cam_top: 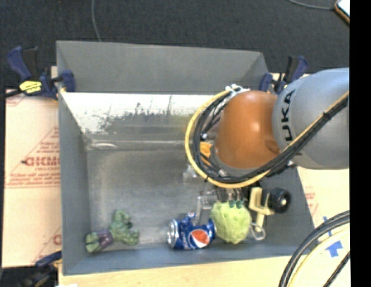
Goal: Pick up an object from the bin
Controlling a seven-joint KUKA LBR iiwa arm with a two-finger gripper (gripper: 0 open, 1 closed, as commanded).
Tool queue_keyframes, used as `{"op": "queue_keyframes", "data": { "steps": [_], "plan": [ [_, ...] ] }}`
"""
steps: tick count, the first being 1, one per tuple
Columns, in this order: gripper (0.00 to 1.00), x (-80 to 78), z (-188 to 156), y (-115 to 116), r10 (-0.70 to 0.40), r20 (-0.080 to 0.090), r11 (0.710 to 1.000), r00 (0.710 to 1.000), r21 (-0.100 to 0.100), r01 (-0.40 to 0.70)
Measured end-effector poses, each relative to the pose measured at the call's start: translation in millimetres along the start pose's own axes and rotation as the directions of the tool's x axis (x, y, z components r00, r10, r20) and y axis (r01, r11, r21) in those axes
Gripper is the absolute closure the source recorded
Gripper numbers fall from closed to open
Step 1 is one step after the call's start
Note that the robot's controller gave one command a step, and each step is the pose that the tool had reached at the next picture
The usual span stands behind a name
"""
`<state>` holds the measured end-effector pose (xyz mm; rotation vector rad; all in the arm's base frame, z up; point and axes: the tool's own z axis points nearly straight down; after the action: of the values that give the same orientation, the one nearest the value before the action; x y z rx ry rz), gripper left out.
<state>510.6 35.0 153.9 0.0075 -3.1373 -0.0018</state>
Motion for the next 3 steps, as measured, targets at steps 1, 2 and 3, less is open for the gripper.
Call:
{"op": "queue_keyframes", "data": {
  "steps": [1, 2, 3],
  "plan": [
    [0.00, -1.8, -3, 0, 0.002, 0.007, 1.000, 1.000, 0.000, -0.002],
    [0.00, 23.5, 83, 2, -0.177, 0.009, 0.984, 0.984, 0.002, 0.177],
    [0.00, 33.2, 44, 6, -0.188, 0.018, 0.982, 0.982, 0.004, 0.188]
  ]
}}
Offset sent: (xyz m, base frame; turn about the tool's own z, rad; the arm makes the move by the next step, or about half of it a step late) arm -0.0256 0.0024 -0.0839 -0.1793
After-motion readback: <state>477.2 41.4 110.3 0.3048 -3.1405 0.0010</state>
